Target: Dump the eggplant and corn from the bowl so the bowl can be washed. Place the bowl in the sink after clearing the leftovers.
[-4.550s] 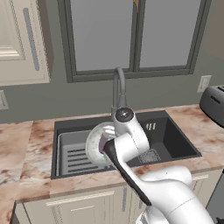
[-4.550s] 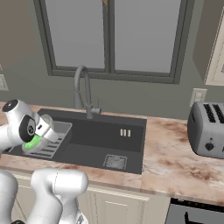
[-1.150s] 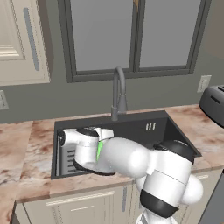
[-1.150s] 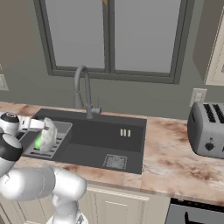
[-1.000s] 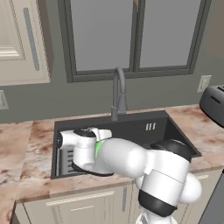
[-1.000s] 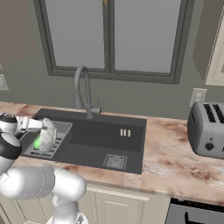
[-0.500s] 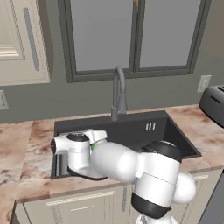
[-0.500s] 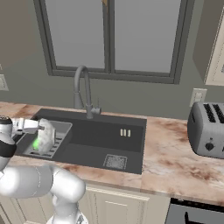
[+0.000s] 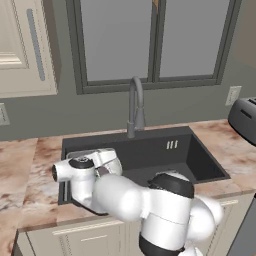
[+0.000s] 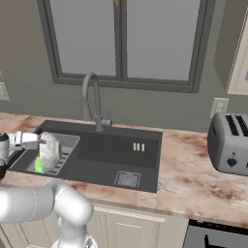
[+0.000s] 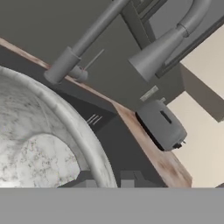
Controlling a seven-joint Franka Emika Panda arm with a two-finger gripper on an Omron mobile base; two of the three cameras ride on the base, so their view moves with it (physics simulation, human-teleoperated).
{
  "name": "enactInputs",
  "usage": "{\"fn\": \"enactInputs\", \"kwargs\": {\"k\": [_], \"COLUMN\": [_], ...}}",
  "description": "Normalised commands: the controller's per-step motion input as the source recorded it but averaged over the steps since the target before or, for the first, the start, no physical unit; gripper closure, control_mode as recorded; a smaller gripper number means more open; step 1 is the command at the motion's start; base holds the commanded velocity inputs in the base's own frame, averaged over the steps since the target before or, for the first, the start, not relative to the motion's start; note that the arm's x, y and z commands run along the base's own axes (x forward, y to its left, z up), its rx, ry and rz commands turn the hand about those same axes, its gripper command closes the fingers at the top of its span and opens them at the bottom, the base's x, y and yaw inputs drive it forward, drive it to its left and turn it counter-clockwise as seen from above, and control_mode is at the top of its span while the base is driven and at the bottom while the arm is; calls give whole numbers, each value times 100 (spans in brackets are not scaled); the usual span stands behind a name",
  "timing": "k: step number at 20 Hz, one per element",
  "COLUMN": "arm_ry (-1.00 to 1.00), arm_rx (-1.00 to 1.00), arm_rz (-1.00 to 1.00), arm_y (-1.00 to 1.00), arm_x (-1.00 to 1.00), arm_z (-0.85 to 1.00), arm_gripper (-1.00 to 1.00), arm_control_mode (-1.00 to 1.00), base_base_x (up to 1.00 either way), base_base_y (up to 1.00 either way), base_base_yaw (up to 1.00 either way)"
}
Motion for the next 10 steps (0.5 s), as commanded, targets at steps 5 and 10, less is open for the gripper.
{"fn": "enactInputs", "kwargs": {"k": [5, 10], "arm_ry": [-1, 0], "arm_rx": [-7, -5], "arm_rz": [0, 0], "arm_y": [4, 3], "arm_x": [-2, -1], "arm_z": [0, 0], "arm_gripper": [100, 100], "arm_control_mode": [-100, -100], "base_base_x": [0, 0], "base_base_y": [0, 0], "base_base_yaw": [0, 0]}}
